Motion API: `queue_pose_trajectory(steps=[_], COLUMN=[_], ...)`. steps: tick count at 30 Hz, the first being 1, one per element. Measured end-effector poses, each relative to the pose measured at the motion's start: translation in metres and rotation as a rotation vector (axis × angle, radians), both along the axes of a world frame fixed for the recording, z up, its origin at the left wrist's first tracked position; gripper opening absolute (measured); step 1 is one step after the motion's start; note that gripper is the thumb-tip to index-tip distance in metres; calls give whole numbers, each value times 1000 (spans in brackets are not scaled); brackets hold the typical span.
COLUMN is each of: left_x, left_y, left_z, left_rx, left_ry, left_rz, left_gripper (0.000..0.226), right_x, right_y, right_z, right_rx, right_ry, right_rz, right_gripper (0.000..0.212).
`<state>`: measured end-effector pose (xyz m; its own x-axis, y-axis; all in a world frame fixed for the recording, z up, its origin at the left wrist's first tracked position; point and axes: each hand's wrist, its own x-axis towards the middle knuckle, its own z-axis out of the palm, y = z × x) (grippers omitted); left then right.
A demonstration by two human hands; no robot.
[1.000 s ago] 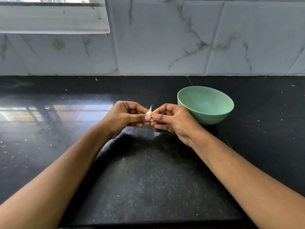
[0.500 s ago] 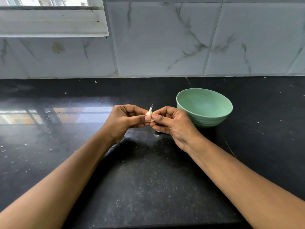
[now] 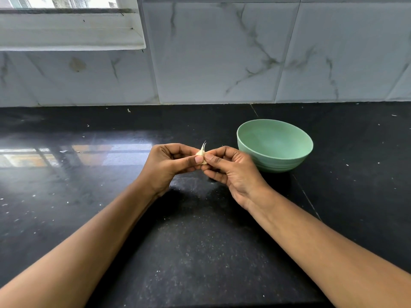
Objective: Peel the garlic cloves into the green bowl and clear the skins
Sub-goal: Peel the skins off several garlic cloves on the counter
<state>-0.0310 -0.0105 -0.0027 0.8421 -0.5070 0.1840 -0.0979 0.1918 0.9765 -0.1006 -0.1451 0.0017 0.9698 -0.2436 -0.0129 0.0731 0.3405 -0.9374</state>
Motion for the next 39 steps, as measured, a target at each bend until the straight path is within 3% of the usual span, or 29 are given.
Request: queue_pose_trajectory(steps=[10,16,20,23,27,29,34,39], left_x=[-5,-5,3,9,12,12,8,6], left_y=[-1,-5,0,6,7,8,8,9], left_z=[2,3,7,8,5,4,6,8], left_rx=[-29,-113,-184,-142,38,75,106,113], left_ry=[-117,82,161,198,211,215,246,264], left_rz=[45,55,84,86,47,33,-4,-19], left_gripper=[14,9,19,19,17,12,11,12], right_x=[-2,0,2,-1,-5,-6,-7,-6], right_y=[3,4,-1,-6,-16,-20,-19,-27], right_z=[4,5,6,7,12,14,11,16], right_rx=[101,260,323,16,-867,-1098,-1227,-1084], right_ry=[36,20,30,47,35,56,92,107], right_rz=[-44,-10,28,120,119,125,151,64], right_gripper=[15,10,10,8,9,7,11,16])
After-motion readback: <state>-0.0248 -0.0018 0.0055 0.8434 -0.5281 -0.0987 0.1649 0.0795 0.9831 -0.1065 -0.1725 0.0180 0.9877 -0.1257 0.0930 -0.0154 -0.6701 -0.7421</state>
